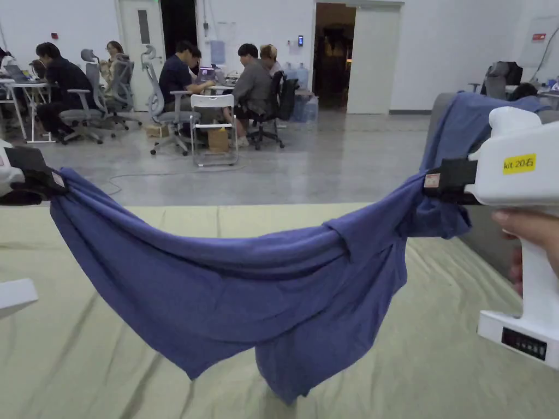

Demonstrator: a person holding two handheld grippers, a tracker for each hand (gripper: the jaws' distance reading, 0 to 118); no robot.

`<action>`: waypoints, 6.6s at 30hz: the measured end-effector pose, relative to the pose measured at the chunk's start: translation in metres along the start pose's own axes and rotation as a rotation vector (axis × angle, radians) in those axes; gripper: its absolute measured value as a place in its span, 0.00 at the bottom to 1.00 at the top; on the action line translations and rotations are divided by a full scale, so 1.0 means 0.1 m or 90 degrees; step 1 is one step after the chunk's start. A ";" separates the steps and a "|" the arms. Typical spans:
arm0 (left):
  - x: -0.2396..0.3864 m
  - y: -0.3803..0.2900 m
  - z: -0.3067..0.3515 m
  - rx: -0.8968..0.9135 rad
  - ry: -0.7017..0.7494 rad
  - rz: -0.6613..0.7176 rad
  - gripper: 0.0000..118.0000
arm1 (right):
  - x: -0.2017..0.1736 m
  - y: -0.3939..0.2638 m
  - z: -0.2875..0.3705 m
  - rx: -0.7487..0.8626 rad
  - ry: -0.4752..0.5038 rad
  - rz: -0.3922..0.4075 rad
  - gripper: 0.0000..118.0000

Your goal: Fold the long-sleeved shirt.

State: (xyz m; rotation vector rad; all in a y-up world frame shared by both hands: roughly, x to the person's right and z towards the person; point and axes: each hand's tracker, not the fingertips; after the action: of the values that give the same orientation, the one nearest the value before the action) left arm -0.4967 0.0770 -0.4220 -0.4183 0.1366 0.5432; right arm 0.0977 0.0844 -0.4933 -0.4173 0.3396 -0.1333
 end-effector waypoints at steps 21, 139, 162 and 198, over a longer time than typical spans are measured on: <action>0.46 0.84 -0.91 0.096 0.058 -0.066 0.01 | 0.08 1.44 -1.20 0.061 -0.136 -0.034 0.04; -0.80 -3.90 1.61 -0.236 0.080 -0.043 0.00 | 0.14 -3.20 0.74 -0.300 0.026 0.184 1.00; -1.73 -4.51 0.22 -0.359 0.257 -0.122 0.63 | -0.23 -3.53 0.32 -0.364 0.086 0.083 0.00; -0.10 -2.78 1.79 0.030 -0.008 -0.022 0.00 | -0.34 -2.04 1.68 0.050 0.017 0.088 0.00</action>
State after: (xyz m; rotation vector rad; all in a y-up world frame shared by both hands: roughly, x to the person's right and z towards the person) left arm -0.3556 -0.0681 -0.1599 -0.3708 0.1298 0.5082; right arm 0.1129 -0.0306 -0.2539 -0.3129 0.3873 -0.0169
